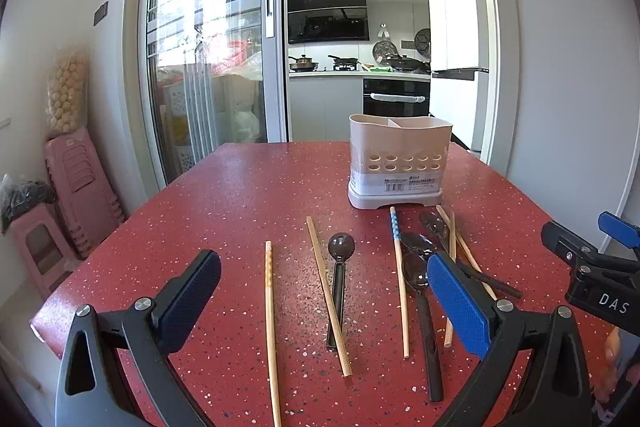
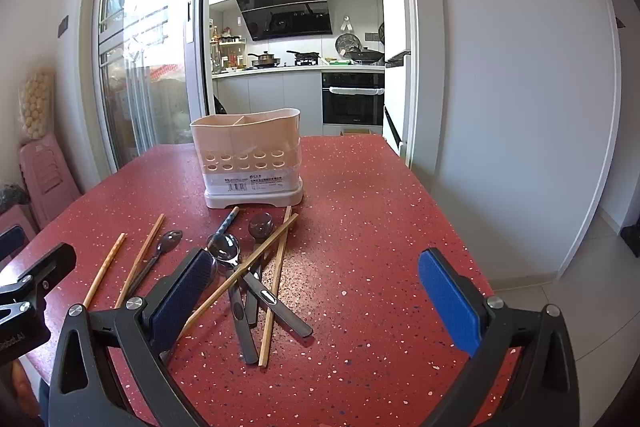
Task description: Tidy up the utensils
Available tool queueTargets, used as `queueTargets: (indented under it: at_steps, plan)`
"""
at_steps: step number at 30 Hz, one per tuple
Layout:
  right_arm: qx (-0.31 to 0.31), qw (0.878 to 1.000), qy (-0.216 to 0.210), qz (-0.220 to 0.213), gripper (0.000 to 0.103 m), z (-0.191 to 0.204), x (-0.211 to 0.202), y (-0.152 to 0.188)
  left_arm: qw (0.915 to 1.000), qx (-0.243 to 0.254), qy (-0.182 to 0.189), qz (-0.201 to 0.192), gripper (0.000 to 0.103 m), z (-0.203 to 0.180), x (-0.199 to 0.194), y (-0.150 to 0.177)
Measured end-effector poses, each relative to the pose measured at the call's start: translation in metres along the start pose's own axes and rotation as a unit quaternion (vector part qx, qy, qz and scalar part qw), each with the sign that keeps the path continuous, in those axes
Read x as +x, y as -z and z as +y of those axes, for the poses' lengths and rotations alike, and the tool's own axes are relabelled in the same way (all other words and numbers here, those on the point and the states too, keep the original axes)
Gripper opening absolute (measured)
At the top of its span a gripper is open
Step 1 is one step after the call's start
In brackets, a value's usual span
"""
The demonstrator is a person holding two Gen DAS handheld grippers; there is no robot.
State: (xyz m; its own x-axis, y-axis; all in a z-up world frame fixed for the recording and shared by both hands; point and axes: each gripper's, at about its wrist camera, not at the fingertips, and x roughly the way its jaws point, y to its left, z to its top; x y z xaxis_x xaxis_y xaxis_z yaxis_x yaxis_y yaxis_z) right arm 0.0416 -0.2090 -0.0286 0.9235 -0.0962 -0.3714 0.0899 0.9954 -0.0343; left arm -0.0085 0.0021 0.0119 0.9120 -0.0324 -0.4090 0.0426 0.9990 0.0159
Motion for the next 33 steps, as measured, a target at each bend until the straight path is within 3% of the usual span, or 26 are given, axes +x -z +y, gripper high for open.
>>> queueTargets:
  at_steps: [33]
  plan:
    - [0.004,1.0,0.003,-0.011,0.103,0.0035,-0.0042,0.0014,1.0,-0.005,0.0,-0.005,0.103,0.0017,-0.0025,-0.0024]
